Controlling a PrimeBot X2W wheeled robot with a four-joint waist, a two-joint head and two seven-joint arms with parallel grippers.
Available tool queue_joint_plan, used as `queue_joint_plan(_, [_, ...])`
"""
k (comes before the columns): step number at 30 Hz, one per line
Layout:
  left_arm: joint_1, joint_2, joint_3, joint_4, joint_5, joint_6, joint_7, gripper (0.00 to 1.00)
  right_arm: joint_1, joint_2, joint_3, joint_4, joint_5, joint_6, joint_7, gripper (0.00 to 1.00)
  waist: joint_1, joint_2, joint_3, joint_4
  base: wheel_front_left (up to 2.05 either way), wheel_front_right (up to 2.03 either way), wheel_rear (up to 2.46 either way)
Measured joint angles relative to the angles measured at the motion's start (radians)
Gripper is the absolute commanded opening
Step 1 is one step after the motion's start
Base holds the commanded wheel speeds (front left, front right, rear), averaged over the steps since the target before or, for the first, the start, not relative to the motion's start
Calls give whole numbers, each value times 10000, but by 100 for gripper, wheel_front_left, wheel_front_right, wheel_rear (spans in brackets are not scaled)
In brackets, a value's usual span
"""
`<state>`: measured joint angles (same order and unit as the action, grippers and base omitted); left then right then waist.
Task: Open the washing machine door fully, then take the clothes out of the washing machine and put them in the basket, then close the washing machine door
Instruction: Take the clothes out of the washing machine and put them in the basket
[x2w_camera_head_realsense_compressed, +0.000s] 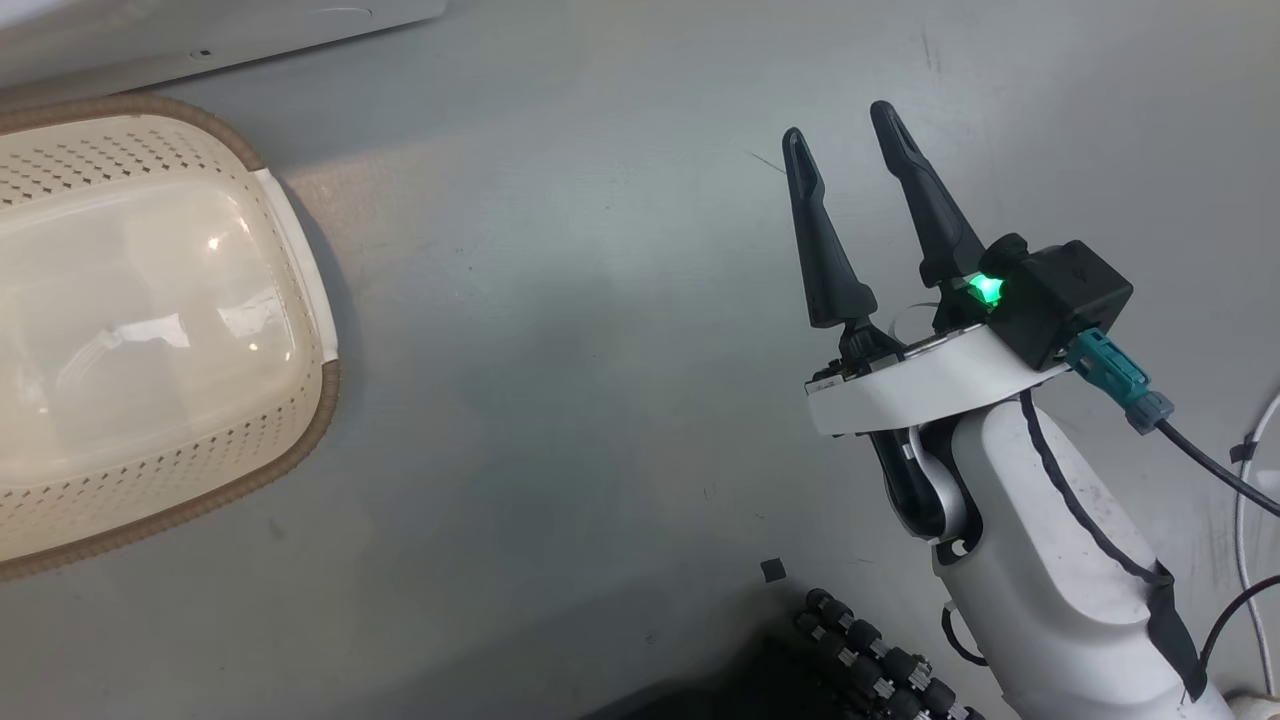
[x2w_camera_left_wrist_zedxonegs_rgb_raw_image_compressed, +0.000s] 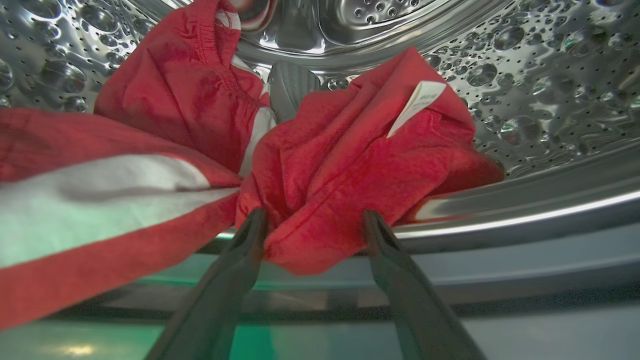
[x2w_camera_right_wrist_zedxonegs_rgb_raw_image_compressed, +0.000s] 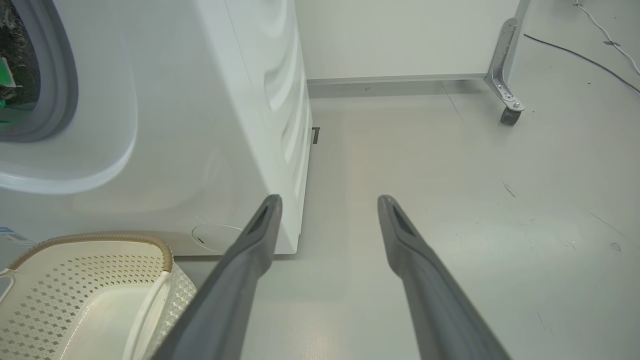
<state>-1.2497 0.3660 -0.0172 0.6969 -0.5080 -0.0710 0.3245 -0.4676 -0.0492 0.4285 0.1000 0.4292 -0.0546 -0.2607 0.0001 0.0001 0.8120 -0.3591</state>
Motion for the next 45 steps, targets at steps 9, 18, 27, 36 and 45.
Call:
queue_joint_plan(9, [-27, -25, -194, 341, 293, 0, -468, 0, -153, 0, 25, 98, -35, -10, 0, 100, 1, 0, -106, 80, 0, 0, 0])
queue_joint_plan(18, [-59, -31, -420, 397, 470, -56, -989, 0, -164, -2, 19, 113, -52, -23, 0, 100, 0, 0, -254, 182, 0, 0, 0])
queue_joint_plan(27, [-11, -94, -508, 441, 642, -140, -1992, 0, -163, -4, -54, 278, -130, -29, 0, 100, 0, 0, -530, 258, 0, 0, 0])
queue_joint_plan(36, [924, -485, -750, 109, 871, -226, -3425, 0, -132, -6, -201, 462, -527, -94, 0, 100, 0, -1, -1086, 510, 0, 0, 0])
queue_joint_plan(45, [2071, -855, -930, -564, 1116, -224, -4635, 0, 174, -10, -309, 679, -727, -86, 0, 100, 0, 0, -1715, 812, 0, 0, 0])
